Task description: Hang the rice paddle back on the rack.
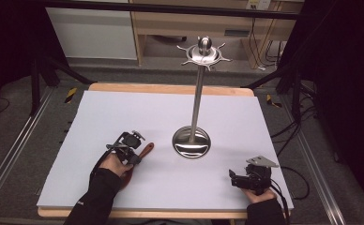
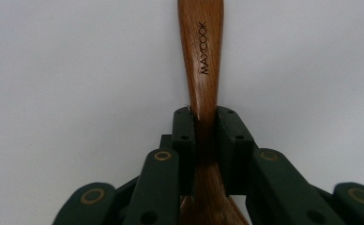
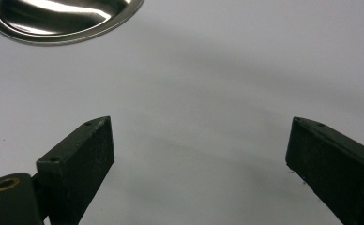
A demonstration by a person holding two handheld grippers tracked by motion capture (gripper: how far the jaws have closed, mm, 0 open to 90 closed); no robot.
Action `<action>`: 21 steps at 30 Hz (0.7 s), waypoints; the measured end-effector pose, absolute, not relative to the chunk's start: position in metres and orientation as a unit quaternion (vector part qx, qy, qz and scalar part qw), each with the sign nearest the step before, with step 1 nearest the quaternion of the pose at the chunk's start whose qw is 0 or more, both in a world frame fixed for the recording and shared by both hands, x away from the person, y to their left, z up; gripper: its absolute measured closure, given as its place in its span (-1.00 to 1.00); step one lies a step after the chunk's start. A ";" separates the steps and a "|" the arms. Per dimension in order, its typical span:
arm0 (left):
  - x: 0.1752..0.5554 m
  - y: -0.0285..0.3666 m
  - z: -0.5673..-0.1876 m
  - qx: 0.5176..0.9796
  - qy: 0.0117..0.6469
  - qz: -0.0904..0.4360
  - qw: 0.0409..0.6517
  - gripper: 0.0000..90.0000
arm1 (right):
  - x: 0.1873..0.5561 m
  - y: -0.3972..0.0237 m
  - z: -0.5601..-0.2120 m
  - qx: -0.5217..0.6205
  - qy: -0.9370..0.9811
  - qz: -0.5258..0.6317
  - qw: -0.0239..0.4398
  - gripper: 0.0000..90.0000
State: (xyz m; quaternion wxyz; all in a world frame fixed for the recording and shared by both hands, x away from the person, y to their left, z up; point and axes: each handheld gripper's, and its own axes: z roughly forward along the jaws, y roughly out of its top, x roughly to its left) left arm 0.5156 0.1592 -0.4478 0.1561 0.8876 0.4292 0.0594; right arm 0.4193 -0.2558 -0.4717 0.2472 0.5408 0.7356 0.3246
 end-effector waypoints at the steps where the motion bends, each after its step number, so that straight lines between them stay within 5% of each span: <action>1: 0.515 0.159 -0.448 0.887 0.431 0.057 0.158 0.73 | 0.419 -0.256 -0.472 0.541 0.736 0.324 0.247 -0.81; 21: 0.511 0.165 -0.438 0.890 0.418 0.064 0.171 0.74 | 0.420 -0.256 -0.473 0.542 0.736 0.322 0.245 -0.81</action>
